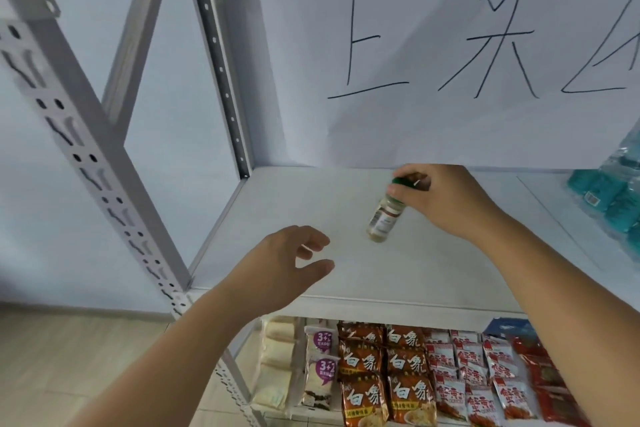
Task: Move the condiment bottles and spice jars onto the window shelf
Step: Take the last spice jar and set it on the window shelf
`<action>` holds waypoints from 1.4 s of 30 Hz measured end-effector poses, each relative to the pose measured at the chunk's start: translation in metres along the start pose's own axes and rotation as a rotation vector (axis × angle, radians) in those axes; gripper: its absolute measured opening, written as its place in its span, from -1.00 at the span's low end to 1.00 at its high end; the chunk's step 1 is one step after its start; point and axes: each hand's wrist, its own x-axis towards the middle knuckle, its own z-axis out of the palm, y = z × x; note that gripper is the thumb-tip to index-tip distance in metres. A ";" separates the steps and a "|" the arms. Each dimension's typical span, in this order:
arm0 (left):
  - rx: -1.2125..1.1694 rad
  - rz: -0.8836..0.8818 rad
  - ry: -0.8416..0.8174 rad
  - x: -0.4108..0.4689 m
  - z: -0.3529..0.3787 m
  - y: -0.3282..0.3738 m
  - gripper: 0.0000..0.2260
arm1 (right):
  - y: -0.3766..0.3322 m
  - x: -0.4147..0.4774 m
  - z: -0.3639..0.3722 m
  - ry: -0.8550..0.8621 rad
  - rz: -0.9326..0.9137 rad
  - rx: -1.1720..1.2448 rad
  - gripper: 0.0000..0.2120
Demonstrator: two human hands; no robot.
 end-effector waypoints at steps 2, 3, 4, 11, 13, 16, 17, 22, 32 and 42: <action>-0.047 -0.018 0.046 -0.011 -0.006 -0.007 -0.60 | -0.035 -0.003 0.015 -0.049 -0.080 0.064 -0.86; -0.073 -0.033 0.069 -0.017 -0.011 -0.012 -0.56 | -0.053 -0.005 0.023 -0.069 -0.119 0.094 -0.85; -0.098 -0.051 0.088 -0.025 -0.016 -0.016 -0.52 | -0.071 -0.007 0.032 -0.092 -0.154 0.117 -0.84; -0.215 -0.159 0.254 -0.103 -0.077 -0.065 -0.77 | -0.201 -0.021 0.099 -0.219 -0.358 0.218 -0.76; -0.233 -0.178 0.311 -0.133 -0.097 -0.088 -0.81 | -0.243 -0.027 0.123 -0.258 -0.401 0.260 -0.76; -0.267 -0.234 0.403 -0.184 -0.132 -0.128 -0.84 | -0.308 -0.039 0.161 -0.340 -0.459 0.310 -0.75; -0.278 -0.254 0.434 -0.202 -0.144 -0.141 -0.85 | -0.329 -0.043 0.174 -0.369 -0.481 0.320 -0.75; -0.285 -0.352 0.560 -0.289 -0.197 -0.204 -0.88 | -0.429 -0.070 0.242 -0.491 -0.585 0.369 -0.77; -0.282 -0.550 0.745 -0.444 -0.259 -0.302 -0.83 | -0.584 -0.136 0.365 -0.713 -0.713 0.521 -0.72; -0.287 -0.755 0.916 -0.525 -0.296 -0.386 -0.82 | -0.696 -0.159 0.468 -0.880 -0.813 0.606 -0.68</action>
